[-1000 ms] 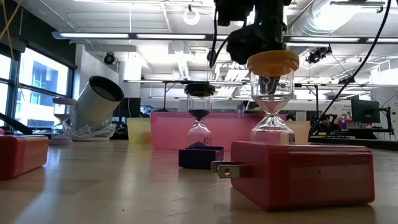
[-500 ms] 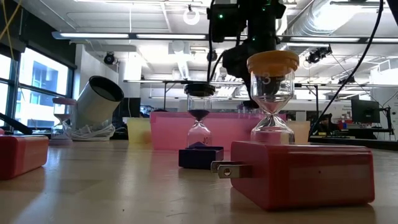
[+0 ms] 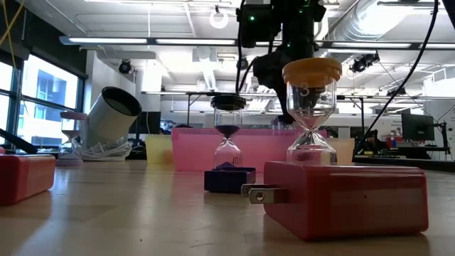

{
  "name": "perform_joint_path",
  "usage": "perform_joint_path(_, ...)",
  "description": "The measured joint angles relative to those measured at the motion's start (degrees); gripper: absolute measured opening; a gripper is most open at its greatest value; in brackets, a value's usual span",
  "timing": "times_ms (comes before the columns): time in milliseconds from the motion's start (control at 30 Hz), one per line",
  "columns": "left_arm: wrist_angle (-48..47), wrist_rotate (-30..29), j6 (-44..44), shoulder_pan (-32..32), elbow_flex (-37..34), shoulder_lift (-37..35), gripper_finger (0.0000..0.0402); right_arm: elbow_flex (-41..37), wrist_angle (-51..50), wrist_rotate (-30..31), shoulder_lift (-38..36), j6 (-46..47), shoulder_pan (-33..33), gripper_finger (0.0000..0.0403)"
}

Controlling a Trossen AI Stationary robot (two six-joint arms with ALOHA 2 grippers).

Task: Pick & Place Office items
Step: Put the right black hourglass into the red bin

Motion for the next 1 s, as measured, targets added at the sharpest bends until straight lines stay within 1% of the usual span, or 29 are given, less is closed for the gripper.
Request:
perform_joint_path(200, 0.0, -0.2, -0.7, 0.0, 0.0, 0.0, 0.0232, 0.0, 0.8, 0.0, 0.0, -0.2, 0.0, 0.0206)
perform_joint_path(400, 0.1, -0.2, -0.7, 0.0, -0.1, 0.0, 0.0232, 0.0, 2.1, 0.0, 0.0, -4.6, 0.0, 0.0207)
perform_joint_path(700, 0.1, -0.3, -0.7, 0.0, -0.1, 0.0, 0.0232, 0.0, 2.4, 0.0, 0.0, -2.3, 0.0, 0.0207)
perform_joint_path(800, 0.1, -0.4, -0.7, 0.0, -0.1, 0.0, 0.0232, 0.0, 2.5, -1.8, 0.0, -2.1, 0.0, 0.0207)
perform_joint_path(1000, 0.1, -1.1, -0.7, 0.0, -0.1, 0.0, 0.0232, 0.0, 2.6, -2.4, 0.0, -3.0, 0.0, 0.0207)
